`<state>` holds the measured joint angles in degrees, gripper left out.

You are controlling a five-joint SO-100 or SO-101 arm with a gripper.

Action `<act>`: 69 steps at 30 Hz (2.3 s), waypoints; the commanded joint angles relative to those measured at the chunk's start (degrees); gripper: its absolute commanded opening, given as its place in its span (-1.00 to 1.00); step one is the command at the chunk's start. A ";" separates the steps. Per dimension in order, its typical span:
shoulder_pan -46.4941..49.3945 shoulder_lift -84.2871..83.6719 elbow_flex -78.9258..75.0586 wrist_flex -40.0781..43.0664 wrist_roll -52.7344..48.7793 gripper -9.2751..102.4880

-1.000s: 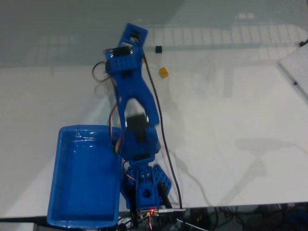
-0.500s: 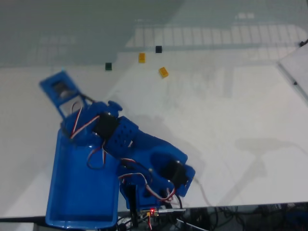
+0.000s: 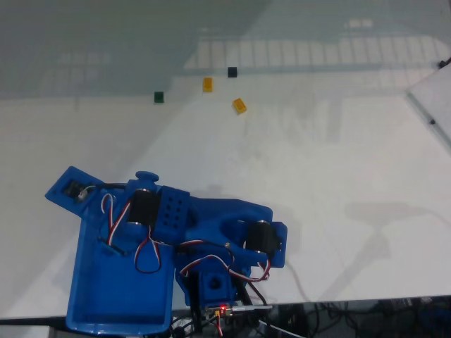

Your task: Pick up all the lego then put into the bin

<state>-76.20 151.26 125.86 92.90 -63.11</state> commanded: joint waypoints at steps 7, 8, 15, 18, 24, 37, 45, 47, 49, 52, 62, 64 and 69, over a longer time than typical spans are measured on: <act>10.90 -1.58 -4.39 -1.85 -1.85 -0.23; 14.85 -2.46 -6.06 -1.85 -3.08 -0.24; 52.56 -9.49 -11.87 -13.01 -19.25 -0.24; 67.32 -13.89 -11.25 -23.20 -27.07 -0.24; 83.23 -25.75 -10.81 -37.62 -40.17 -0.27; 94.04 -49.75 -12.57 -58.45 -50.19 -0.31; 94.92 -62.05 -21.45 -59.41 -51.94 -0.32; 94.75 -64.25 -22.50 -59.24 -53.35 -0.33; 94.39 -65.74 -23.03 -59.24 -53.88 -0.33; 93.87 -67.24 -23.29 -59.24 -54.23 -0.33; 92.81 -71.37 -25.31 -59.15 -54.14 -0.34; 92.72 -72.25 -25.84 -59.06 -54.14 -0.34; 92.81 -74.62 -28.04 -58.97 -53.70 -0.35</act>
<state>17.23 76.73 100.63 34.01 -116.81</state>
